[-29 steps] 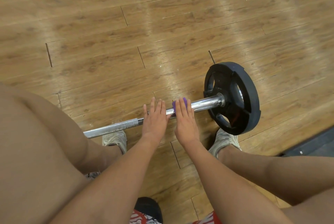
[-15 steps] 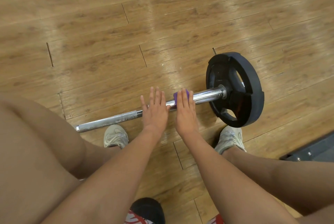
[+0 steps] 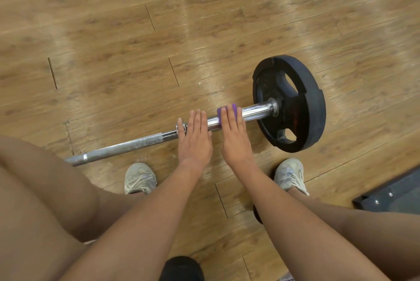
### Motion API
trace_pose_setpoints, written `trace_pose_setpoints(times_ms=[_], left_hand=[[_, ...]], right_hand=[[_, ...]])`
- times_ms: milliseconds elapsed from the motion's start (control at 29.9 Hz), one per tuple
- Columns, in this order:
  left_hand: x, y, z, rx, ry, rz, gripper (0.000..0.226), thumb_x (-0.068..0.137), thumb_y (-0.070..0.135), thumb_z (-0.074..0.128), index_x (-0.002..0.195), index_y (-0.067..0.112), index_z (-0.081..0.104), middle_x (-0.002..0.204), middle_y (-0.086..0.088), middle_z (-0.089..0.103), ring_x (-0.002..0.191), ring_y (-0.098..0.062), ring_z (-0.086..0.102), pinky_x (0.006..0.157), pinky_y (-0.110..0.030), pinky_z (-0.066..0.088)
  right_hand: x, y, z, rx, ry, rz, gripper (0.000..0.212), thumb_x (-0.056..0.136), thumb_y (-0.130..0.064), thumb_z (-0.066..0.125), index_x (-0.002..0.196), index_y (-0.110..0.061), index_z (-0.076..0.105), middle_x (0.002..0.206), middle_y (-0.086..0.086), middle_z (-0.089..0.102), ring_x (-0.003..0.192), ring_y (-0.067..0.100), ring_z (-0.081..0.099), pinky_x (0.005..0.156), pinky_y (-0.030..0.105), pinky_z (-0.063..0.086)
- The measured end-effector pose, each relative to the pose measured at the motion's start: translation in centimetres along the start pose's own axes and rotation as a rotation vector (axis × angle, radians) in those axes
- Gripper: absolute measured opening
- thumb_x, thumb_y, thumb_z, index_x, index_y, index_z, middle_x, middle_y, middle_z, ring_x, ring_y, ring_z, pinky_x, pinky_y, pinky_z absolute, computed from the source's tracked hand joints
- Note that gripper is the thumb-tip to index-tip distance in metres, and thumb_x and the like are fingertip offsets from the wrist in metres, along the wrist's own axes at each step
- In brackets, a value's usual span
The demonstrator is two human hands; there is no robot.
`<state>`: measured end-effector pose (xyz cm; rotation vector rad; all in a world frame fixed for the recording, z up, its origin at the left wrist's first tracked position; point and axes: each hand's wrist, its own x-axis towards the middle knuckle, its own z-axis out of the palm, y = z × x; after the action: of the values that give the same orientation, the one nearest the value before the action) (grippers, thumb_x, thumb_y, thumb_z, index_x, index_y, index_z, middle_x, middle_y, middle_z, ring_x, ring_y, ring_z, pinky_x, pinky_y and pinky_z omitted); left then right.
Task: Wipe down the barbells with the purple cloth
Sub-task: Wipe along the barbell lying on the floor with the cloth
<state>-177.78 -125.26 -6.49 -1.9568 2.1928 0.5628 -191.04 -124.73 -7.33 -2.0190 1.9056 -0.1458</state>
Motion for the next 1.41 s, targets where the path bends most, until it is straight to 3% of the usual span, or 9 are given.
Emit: trace_pose_setpoints(times_ms=[100, 268, 435, 636, 803, 1004, 1137, 1271, 1405], left_hand=[[0.9, -0.4, -0.4, -0.006, 0.011, 0.005, 0.059, 0.109, 0.033, 0.015, 0.16, 0.011, -0.005, 0.17, -0.003, -0.002, 0.155, -0.019, -0.011, 0.122, -0.051, -0.014], [2.0, -0.2, -1.1, -0.004, 0.007, -0.019, 0.059, 0.109, 0.034, 0.014, 0.161, 0.011, -0.001, 0.17, -0.002, 0.002, 0.156, -0.019, -0.01, 0.122, -0.051, -0.015], [2.9, -0.4, -1.7, 0.011, 0.016, -0.037, 0.058, 0.109, 0.036, 0.015, 0.161, 0.011, 0.002, 0.169, -0.001, 0.007, 0.156, -0.018, -0.006, 0.122, -0.051, -0.014], [4.2, -0.3, -1.5, 0.112, 0.027, -0.055, 0.06, 0.109, 0.039, 0.014, 0.161, 0.009, 0.006, 0.169, -0.003, 0.012, 0.156, -0.02, -0.001, 0.122, -0.055, -0.01], [4.8, -0.1, -1.8, 0.149, 0.031, -0.077, 0.061, 0.109, 0.039, 0.012, 0.16, 0.007, 0.008, 0.169, -0.005, 0.013, 0.156, -0.023, 0.0, 0.122, -0.057, -0.009], [5.4, -0.6, -1.9, 0.17, 0.027, -0.059, 0.061, 0.108, 0.04, 0.01, 0.161, 0.009, 0.007, 0.169, -0.004, 0.013, 0.156, -0.022, 0.001, 0.122, -0.056, -0.01], [5.7, -0.7, -1.9, 0.171, 0.035, -0.063, 0.061, 0.108, 0.039, 0.01, 0.161, 0.009, 0.006, 0.169, -0.004, 0.013, 0.156, -0.022, 0.001, 0.121, -0.056, -0.011], [6.0, -0.6, -1.9, 0.198, 0.035, -0.061, 0.061, 0.108, 0.039, 0.009, 0.161, 0.008, 0.003, 0.169, -0.005, 0.011, 0.156, -0.023, 0.0, 0.12, -0.056, -0.011], [6.3, -0.7, -2.1, 0.224, 0.029, -0.069, 0.061, 0.108, 0.038, 0.007, 0.16, 0.008, 0.001, 0.169, -0.005, 0.009, 0.156, -0.023, -0.001, 0.12, -0.057, -0.011]], right_hand=[[1.0, 0.8, -0.4, -0.02, -0.037, -0.055, 0.077, 0.093, 0.002, 0.029, 0.158, -0.016, -0.009, 0.168, 0.005, -0.011, 0.15, 0.024, -0.026, 0.127, 0.042, -0.002], [2.5, -0.3, -0.9, 0.009, -0.028, 0.067, 0.073, 0.098, -0.005, 0.031, 0.161, -0.01, -0.004, 0.169, 0.006, -0.011, 0.153, 0.027, -0.021, 0.125, 0.038, -0.009], [3.2, -0.2, -0.9, -0.017, -0.049, -0.048, 0.079, 0.097, 0.002, 0.037, 0.16, -0.015, -0.008, 0.168, 0.002, -0.014, 0.153, 0.025, -0.022, 0.123, 0.037, -0.011], [5.0, -1.0, -1.6, 0.032, -0.023, 0.123, 0.085, 0.095, 0.003, 0.047, 0.161, -0.011, -0.004, 0.169, 0.006, -0.01, 0.153, 0.028, -0.021, 0.125, 0.04, -0.007], [5.0, -0.7, -1.2, 0.02, -0.019, 0.033, 0.084, 0.094, 0.007, 0.042, 0.161, -0.013, -0.004, 0.169, 0.004, -0.01, 0.153, 0.026, -0.02, 0.125, 0.039, -0.007], [5.9, -0.5, -1.4, 0.064, 0.006, 0.166, 0.091, 0.09, 0.005, 0.049, 0.161, -0.012, -0.004, 0.169, 0.004, -0.012, 0.152, 0.026, -0.023, 0.126, 0.041, -0.005], [5.3, -0.1, -1.3, 0.023, -0.029, 0.088, 0.087, 0.092, 0.005, 0.042, 0.161, -0.012, -0.009, 0.168, 0.003, -0.018, 0.152, 0.024, -0.025, 0.124, 0.038, -0.01], [6.7, 0.7, -2.4, -0.005, -0.007, 0.165, 0.094, 0.089, 0.004, 0.052, 0.161, -0.011, -0.006, 0.169, 0.007, -0.011, 0.154, 0.028, -0.018, 0.124, 0.039, -0.008], [6.0, 0.0, -2.0, -0.06, -0.019, 0.075, 0.084, 0.094, 0.002, 0.041, 0.16, -0.009, -0.01, 0.168, 0.008, -0.016, 0.152, 0.026, -0.023, 0.121, 0.037, -0.015]])
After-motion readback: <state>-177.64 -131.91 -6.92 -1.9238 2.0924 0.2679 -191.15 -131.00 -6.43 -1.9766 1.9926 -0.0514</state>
